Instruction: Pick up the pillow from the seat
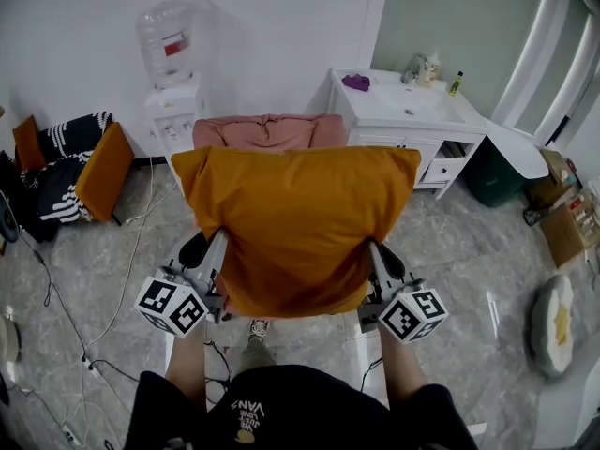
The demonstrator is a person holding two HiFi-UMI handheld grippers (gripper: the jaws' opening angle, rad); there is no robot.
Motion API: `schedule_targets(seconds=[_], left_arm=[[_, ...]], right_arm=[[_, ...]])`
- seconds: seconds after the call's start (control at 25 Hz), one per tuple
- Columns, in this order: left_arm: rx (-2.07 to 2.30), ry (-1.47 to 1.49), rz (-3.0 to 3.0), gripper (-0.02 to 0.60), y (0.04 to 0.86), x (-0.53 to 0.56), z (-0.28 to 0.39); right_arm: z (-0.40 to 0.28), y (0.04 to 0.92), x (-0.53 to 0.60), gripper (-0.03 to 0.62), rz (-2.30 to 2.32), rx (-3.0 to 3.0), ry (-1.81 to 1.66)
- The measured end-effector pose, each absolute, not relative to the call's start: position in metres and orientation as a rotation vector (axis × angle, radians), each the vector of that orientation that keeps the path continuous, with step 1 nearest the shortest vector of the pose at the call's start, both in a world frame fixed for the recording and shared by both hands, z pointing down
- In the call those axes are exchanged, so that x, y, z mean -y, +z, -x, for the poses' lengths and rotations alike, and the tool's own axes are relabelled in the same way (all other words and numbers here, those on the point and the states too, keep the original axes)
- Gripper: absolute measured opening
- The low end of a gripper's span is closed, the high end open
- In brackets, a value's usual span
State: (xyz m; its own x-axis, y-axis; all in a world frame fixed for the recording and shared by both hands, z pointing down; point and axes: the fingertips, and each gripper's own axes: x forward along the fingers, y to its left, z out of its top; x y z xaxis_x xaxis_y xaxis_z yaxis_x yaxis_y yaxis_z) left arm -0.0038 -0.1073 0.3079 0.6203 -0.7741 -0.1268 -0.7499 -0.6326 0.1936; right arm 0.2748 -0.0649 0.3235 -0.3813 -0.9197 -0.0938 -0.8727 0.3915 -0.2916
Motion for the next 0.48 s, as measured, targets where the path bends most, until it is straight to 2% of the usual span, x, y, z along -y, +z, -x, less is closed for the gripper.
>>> schedule_targets(seconds=[0.48], left_arm=[[1.291,-0.370,-2.762,0.080,0.271,0.100,0.007]], right_arm=[[-0.273,0.290,0.061,0.009,1.545,-2.402,-0.194]])
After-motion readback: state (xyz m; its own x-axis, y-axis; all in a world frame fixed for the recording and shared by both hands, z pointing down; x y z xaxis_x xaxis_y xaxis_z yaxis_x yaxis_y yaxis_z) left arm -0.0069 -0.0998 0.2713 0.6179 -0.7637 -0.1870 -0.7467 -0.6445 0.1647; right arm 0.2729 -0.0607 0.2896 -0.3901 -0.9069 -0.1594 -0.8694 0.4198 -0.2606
